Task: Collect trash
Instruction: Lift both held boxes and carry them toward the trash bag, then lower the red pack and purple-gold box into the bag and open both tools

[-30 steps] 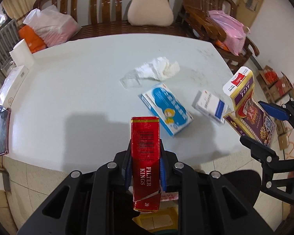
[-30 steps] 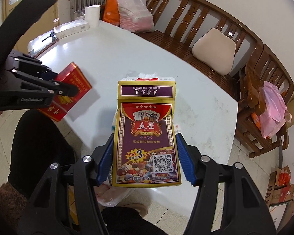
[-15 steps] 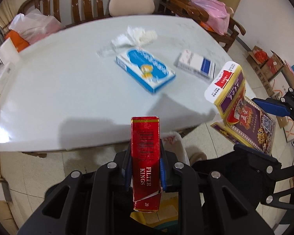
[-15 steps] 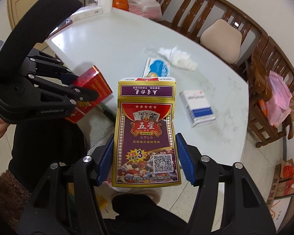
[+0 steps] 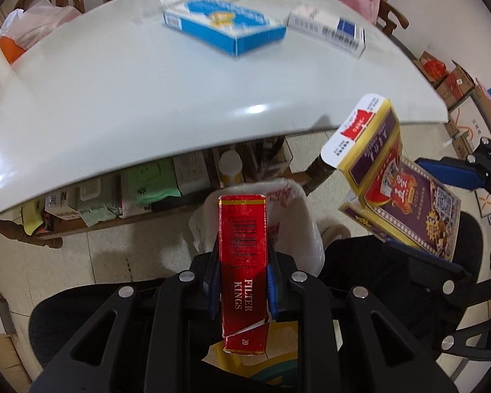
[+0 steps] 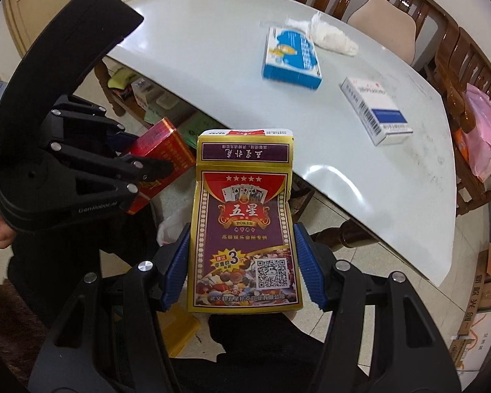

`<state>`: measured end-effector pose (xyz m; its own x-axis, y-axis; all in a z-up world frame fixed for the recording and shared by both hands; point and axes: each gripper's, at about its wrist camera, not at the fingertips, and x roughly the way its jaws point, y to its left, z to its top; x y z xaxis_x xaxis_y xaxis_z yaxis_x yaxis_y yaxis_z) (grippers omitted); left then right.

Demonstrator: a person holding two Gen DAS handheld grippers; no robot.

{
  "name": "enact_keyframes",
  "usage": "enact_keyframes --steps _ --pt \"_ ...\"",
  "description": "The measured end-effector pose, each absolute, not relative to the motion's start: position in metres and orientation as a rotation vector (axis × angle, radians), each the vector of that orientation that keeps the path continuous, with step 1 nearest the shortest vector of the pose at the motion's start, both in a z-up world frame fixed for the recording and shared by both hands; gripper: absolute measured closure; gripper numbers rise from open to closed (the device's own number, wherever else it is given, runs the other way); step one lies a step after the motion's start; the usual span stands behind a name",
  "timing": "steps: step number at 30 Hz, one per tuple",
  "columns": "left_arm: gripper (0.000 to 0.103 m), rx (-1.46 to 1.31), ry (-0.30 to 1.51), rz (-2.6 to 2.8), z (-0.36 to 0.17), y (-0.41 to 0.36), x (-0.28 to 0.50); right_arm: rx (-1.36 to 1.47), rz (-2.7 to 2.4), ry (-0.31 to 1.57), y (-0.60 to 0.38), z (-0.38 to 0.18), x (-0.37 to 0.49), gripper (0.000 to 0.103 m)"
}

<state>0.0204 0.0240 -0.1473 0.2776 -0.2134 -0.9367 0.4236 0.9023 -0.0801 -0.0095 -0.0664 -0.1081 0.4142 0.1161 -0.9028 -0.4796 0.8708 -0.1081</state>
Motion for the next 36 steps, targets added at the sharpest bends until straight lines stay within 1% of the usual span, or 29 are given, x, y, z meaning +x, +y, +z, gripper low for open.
enact_keyframes --steps 24,36 --pt "0.081 0.164 1.400 -0.397 -0.270 0.010 0.034 -0.338 0.343 1.196 -0.066 -0.227 0.014 0.044" --pt "0.081 0.079 1.461 -0.351 -0.314 0.005 0.047 -0.327 0.307 1.283 -0.069 -0.278 0.030 0.044"
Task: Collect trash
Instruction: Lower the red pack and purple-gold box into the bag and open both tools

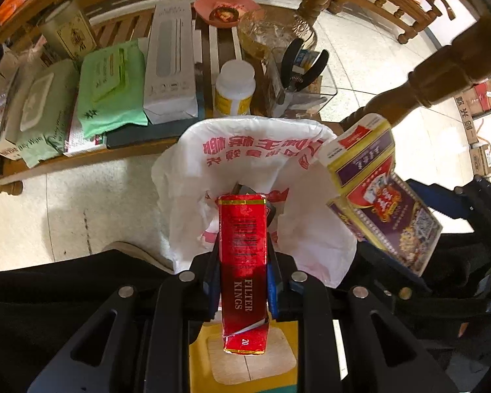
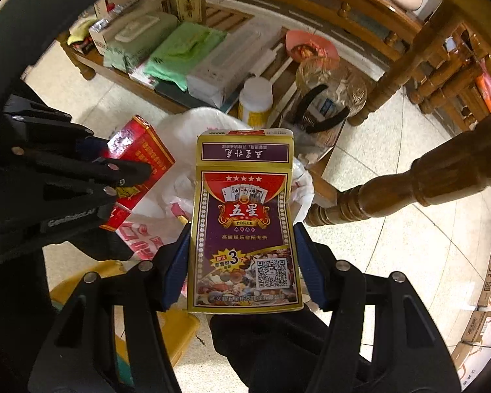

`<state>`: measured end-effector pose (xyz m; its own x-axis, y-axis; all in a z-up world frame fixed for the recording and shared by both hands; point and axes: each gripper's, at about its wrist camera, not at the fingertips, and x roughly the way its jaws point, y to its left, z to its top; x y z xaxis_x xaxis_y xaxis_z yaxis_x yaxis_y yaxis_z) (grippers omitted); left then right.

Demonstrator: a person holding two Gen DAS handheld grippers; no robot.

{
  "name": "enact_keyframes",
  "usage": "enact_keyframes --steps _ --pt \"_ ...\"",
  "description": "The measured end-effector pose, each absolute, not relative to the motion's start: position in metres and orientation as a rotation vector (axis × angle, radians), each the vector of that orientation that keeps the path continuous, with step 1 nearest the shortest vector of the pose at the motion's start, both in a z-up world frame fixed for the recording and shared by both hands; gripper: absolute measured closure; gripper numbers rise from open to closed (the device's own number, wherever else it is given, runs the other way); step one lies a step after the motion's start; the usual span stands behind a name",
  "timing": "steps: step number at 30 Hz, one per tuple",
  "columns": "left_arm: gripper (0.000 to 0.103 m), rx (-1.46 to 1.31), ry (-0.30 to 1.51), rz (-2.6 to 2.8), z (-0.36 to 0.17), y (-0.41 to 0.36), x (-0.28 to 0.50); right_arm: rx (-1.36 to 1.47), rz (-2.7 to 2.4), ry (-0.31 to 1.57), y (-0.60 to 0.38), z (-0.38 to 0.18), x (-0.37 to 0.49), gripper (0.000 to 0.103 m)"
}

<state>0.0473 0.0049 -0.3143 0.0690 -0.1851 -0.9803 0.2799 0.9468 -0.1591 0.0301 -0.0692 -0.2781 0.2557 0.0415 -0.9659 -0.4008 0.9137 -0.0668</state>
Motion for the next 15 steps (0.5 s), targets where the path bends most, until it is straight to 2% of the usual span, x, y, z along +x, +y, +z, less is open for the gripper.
enact_keyframes --steps 15 --pt "0.081 0.061 1.586 -0.272 -0.379 0.002 0.068 -0.305 0.290 1.412 -0.067 -0.341 0.058 0.044"
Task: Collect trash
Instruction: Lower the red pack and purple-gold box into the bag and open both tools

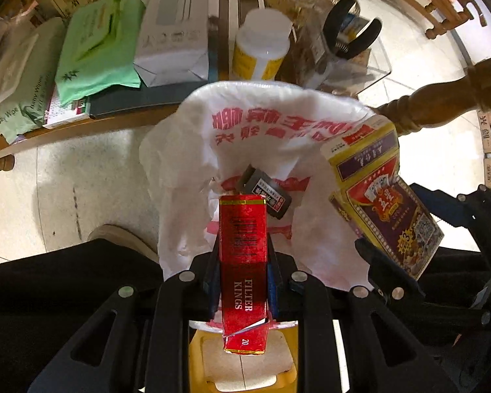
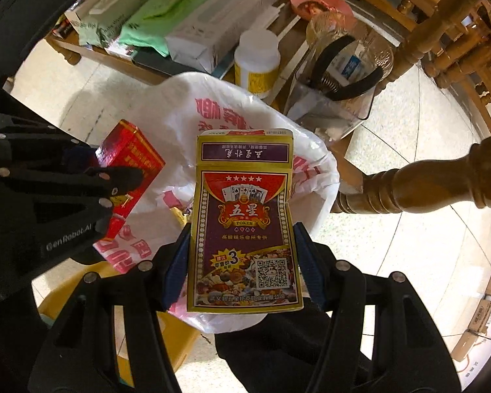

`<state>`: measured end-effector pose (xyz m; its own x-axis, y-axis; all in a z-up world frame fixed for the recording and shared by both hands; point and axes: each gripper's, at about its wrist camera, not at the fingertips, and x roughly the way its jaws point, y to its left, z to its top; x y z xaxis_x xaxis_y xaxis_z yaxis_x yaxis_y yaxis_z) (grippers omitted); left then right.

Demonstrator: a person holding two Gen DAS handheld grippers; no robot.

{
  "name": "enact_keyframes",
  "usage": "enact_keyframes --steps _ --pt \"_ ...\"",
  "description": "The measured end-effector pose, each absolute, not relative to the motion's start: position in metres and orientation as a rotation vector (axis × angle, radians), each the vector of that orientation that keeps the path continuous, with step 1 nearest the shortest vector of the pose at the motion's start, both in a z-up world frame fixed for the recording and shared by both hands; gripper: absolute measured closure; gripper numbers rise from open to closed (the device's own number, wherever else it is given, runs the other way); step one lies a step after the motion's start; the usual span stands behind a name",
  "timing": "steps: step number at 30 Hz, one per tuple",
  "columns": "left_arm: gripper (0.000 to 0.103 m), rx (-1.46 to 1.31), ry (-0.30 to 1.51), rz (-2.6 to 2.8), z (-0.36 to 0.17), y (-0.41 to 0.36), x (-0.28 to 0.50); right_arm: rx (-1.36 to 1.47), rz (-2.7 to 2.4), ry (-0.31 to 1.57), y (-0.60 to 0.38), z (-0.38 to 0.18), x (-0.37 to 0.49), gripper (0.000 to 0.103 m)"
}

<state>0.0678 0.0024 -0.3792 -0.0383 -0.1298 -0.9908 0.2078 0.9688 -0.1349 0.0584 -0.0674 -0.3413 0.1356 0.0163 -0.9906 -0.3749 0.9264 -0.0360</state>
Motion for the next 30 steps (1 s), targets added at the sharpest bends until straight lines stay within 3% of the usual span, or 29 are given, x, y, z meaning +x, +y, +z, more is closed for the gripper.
enact_keyframes --steps 13,26,27,29,30 --pt "0.081 0.066 1.651 -0.271 -0.409 -0.008 0.075 -0.303 0.288 1.488 -0.066 -0.378 0.067 0.044" --pt "0.081 0.013 1.684 -0.274 -0.422 -0.007 0.082 -0.277 0.310 1.490 -0.065 -0.380 0.068 0.044" --pt "0.079 0.017 1.683 -0.273 -0.421 -0.007 0.082 -0.274 0.313 1.488 -0.066 -0.380 0.068 0.043" --pt "0.064 0.029 1.682 -0.266 -0.420 -0.008 0.082 -0.283 0.302 1.478 -0.066 -0.379 0.068 0.033" --pt "0.057 0.035 1.675 -0.259 -0.419 -0.008 0.082 -0.285 0.300 1.475 -0.066 -0.379 0.068 0.032"
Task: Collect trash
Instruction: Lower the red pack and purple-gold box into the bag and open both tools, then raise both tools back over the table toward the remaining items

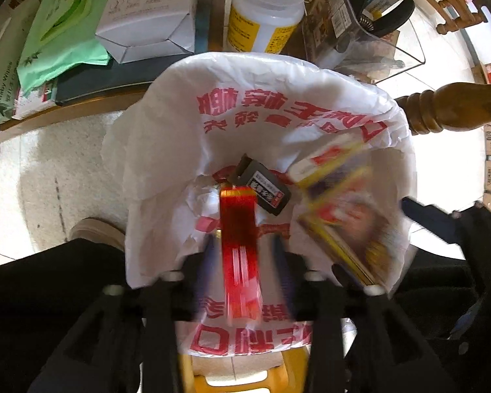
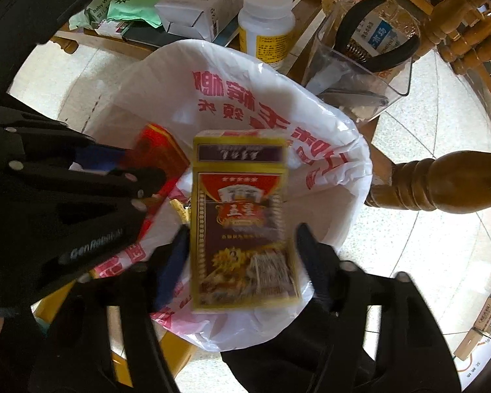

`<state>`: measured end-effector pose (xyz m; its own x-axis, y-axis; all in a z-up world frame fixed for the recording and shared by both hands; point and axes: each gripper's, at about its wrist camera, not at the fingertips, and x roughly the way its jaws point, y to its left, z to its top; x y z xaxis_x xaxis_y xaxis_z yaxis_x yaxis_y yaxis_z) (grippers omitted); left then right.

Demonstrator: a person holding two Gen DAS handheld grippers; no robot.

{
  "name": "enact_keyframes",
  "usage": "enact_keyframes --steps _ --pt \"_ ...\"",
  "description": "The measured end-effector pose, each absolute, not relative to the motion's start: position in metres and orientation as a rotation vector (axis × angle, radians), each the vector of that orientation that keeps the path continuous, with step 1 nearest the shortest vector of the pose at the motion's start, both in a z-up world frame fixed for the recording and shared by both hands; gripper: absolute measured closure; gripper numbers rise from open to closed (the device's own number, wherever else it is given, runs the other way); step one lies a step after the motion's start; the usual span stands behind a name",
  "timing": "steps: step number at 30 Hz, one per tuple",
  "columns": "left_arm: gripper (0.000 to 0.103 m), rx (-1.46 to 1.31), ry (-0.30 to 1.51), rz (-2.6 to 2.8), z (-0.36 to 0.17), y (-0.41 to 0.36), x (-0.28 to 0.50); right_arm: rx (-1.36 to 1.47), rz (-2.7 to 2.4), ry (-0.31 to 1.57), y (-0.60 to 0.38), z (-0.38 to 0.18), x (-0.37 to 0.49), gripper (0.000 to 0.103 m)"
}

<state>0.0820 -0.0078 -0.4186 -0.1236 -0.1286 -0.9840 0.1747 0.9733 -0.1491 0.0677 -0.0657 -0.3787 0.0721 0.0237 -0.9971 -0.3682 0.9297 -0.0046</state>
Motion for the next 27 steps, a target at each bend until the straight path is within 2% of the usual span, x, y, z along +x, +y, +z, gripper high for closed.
enact_keyframes --steps 4,14,18,21,27 --pt "0.050 0.052 1.669 -0.256 -0.416 -0.009 0.084 -0.280 0.298 1.476 -0.067 -0.378 0.068 0.031" --pt "0.046 0.077 1.654 -0.236 -0.411 -0.005 0.085 -0.280 0.295 1.473 -0.064 -0.373 0.068 0.030" --pt "0.035 0.114 1.633 -0.228 -0.400 -0.004 0.079 -0.312 0.277 1.456 -0.066 -0.368 0.065 0.021" --pt "0.027 0.168 1.597 -0.225 -0.382 -0.003 0.069 -0.317 0.274 1.442 -0.067 -0.353 0.058 0.021" --pt "0.026 0.259 1.537 -0.245 -0.324 0.007 0.034 -0.351 0.337 1.363 -0.063 -0.289 0.021 0.015"
